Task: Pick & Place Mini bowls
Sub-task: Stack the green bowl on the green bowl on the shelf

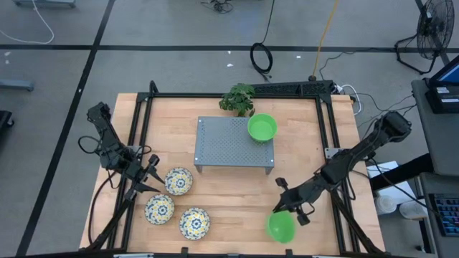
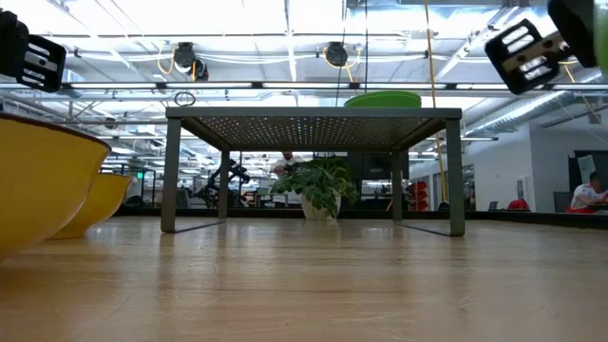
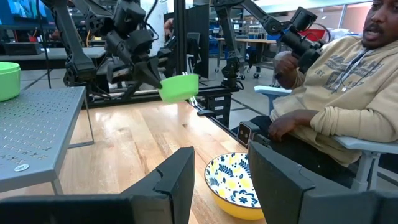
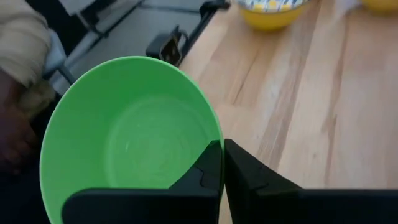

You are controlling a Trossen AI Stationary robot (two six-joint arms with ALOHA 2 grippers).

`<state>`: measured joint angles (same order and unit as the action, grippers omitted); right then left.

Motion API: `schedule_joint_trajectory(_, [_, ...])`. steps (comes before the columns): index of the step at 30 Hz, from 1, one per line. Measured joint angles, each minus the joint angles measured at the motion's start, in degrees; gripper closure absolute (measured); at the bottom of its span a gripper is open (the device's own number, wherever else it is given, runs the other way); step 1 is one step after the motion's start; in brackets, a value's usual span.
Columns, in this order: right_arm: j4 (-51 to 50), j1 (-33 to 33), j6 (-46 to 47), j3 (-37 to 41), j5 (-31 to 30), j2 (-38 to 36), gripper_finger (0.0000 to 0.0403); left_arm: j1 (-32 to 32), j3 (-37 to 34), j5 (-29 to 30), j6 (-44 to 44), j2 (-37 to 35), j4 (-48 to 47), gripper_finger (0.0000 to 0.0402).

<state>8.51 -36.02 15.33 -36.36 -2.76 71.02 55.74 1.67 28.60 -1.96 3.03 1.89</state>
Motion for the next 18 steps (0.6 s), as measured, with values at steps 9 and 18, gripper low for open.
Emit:
schedule_joint_trajectory(9, [2.17,2.75,-2.12,0.00,-0.06,-3.48,0.0402,0.00,0.00,-0.02,0.00,0.01,-0.04,0.0249])
schedule_joint_trajectory(18, [5.76,5.26,-6.05,0.00,-0.07,-6.29,0.0402,0.00,0.00,0.00,0.00,0.00,-0.07,0.0249])
